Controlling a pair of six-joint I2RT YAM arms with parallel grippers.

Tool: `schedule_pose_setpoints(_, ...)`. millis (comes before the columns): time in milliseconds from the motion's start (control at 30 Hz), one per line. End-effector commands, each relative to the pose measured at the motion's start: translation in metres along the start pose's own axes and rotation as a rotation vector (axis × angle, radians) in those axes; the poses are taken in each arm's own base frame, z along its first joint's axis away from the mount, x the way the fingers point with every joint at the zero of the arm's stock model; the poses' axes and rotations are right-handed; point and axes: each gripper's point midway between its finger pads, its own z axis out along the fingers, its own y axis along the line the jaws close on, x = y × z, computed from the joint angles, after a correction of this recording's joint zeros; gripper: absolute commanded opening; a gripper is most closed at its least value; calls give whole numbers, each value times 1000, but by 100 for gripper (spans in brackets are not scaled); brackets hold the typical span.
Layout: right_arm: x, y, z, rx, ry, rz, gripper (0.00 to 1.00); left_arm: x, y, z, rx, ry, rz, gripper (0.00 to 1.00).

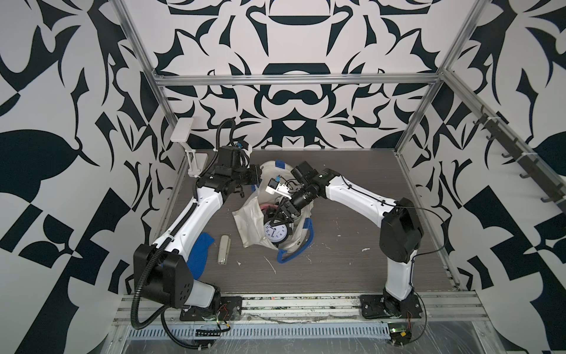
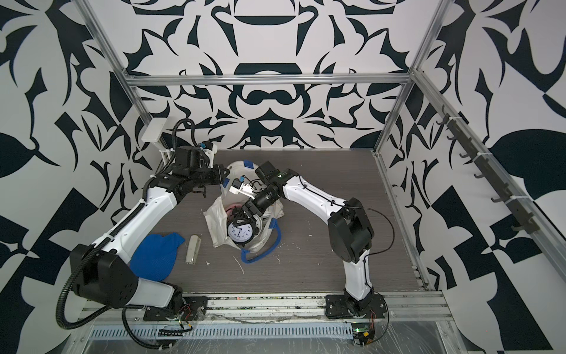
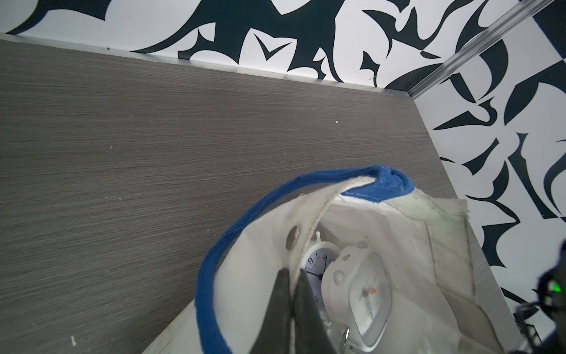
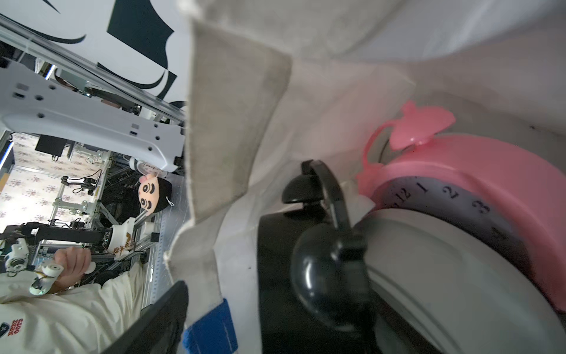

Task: Take the alarm clock out of the canvas bag
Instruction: Pick up the alarm from the canvas bag.

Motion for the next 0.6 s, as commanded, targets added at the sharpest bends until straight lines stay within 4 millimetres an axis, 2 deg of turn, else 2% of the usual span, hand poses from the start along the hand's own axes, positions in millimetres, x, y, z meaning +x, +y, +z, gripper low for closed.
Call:
schedule_pose_setpoints(0, -5, 8, -5, 23, 4, -25, 87, -12, -5, -4, 15, -32, -2, 0)
schedule_pose_setpoints(200, 13, 6, -4, 64, 65, -29, 74, -12, -4, -3, 13, -30, -2, 0)
schedule_pose_setpoints(367, 13, 8, -5, 61, 67, -35, 52, -12, -3, -2, 9, -27, -2, 0)
schedule_pose_setpoints(567, 9, 11, -10, 83, 58, -55, 43, -14, -4, -4, 8, -29, 3, 0)
